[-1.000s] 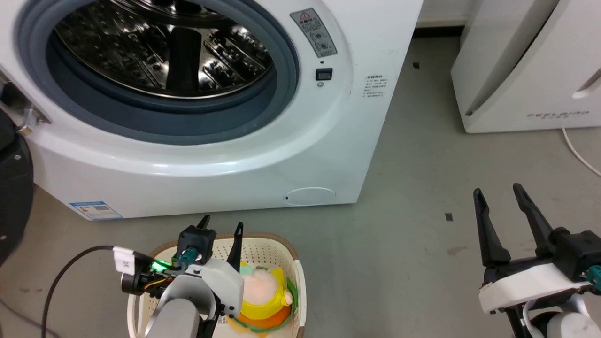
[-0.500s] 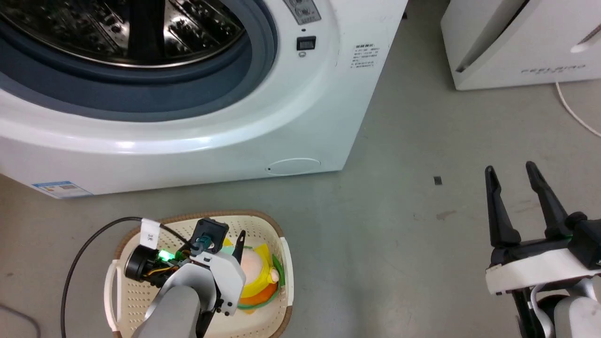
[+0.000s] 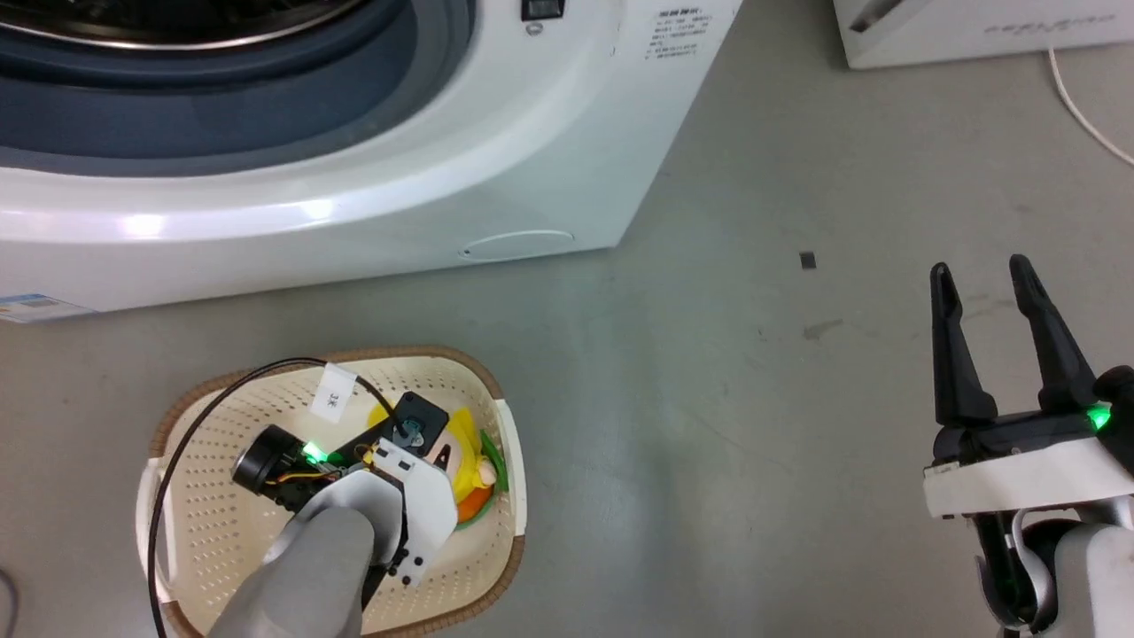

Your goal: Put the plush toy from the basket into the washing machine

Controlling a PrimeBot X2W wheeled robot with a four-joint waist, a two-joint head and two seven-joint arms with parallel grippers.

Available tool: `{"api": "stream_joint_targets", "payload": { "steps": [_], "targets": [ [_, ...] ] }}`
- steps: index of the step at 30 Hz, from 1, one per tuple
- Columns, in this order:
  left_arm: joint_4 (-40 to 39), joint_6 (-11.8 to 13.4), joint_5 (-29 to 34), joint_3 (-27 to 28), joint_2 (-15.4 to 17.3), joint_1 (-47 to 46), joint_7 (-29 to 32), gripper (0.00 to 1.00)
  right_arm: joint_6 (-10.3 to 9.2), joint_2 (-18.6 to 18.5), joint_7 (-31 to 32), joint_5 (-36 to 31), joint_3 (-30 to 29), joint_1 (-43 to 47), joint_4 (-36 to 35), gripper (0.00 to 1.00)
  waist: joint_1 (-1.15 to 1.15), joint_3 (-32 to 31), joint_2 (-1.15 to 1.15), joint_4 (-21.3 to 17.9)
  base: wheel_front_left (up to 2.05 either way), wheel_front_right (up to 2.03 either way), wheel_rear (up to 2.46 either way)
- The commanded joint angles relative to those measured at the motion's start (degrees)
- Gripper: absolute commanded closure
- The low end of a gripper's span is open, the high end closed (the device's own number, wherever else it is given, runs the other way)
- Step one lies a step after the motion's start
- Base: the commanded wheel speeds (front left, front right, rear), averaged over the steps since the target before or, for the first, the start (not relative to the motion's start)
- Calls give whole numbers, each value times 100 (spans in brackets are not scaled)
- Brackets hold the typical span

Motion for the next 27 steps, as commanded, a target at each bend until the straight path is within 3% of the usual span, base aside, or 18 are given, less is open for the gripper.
{"api": "stream_joint_targets", "payload": {
  "steps": [1,13,27],
  "targets": [
    [148,-23,-20,-93,78,-168,33,0,-4,-3,-61,52,-13,-123,-34,0,-1,147,0,-92,0,0,0],
    [856,-99,-162,-643,443,-832,302,0,-4,-4,-205,199,-46,-385,-100,0,-1,881,0,-274,0,0,0],
    [1679,-187,-465,-1431,551,-1530,798,0,-5,-4,-372,323,-95,-675,-151,0,-1,1669,0,-452,0,0,0]
  ]
}}
